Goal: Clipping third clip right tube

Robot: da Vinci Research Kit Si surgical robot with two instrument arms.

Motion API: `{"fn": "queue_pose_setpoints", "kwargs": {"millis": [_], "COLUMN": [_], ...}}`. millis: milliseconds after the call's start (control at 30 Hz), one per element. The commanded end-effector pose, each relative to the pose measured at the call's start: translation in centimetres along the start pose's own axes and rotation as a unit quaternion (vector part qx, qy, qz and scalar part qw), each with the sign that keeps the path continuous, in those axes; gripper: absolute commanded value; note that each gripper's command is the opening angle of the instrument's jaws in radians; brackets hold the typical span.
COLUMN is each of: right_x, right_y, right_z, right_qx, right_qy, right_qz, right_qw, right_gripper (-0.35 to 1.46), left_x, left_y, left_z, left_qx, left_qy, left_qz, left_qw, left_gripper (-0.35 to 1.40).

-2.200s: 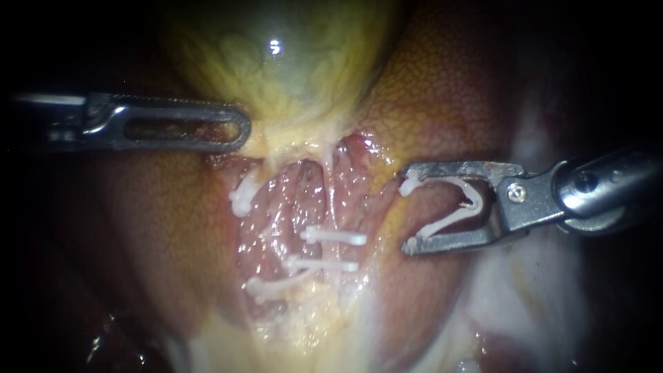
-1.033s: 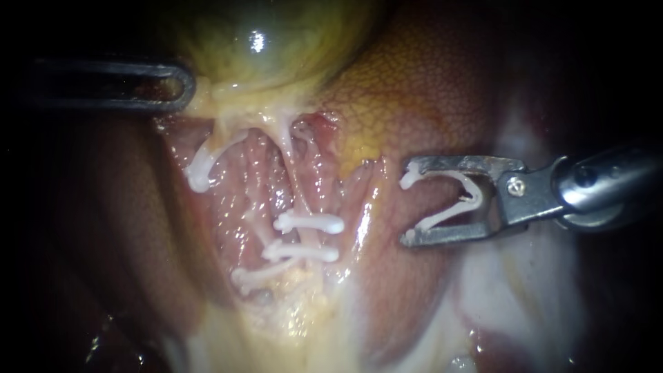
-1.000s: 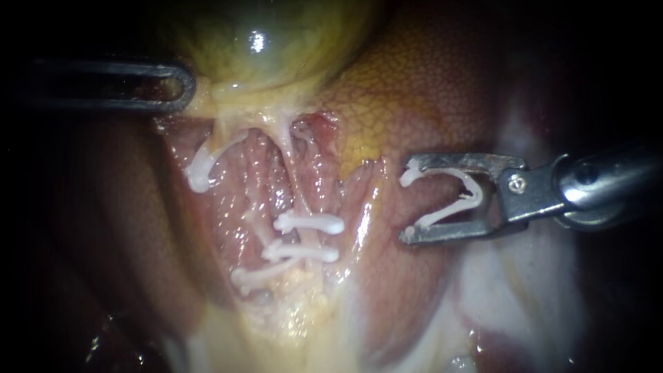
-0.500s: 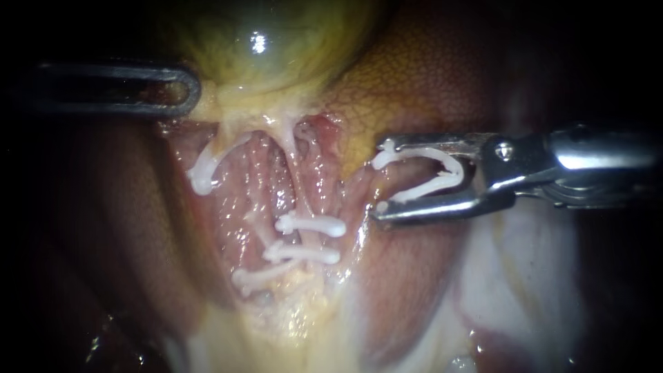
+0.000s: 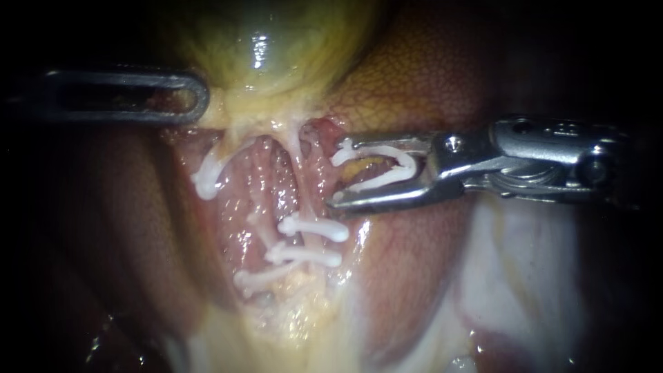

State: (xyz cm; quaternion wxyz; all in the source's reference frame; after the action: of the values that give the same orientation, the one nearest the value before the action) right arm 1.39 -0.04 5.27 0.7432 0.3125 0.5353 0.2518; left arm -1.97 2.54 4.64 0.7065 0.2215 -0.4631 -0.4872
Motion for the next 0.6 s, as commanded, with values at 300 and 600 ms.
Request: {"fn": "queue_pose_setpoints", "kwargs": {"millis": [300, 600], "right_x": [-0.11, -0.11], "right_y": [0.25, 0.38], "right_z": [0.15, 0.38], "right_qx": [0.026, 0.085], "right_qy": [0.018, 0.07], "right_qz": [0.017, 0.046], "right_qw": [0.9994, 0.9928], "right_gripper": [0.47, 0.45], "left_x": [0.02, 0.02], "left_y": [-0.03, -0.04], "left_z": [0.02, 0.02], "left_qx": [0.002, 0.002], "left_qy": [0.001, 0.001], "left_qz": [0.0, 0.0], "left_qw": [1.0, 1.0], "left_gripper": [-0.35, -0.35]}}
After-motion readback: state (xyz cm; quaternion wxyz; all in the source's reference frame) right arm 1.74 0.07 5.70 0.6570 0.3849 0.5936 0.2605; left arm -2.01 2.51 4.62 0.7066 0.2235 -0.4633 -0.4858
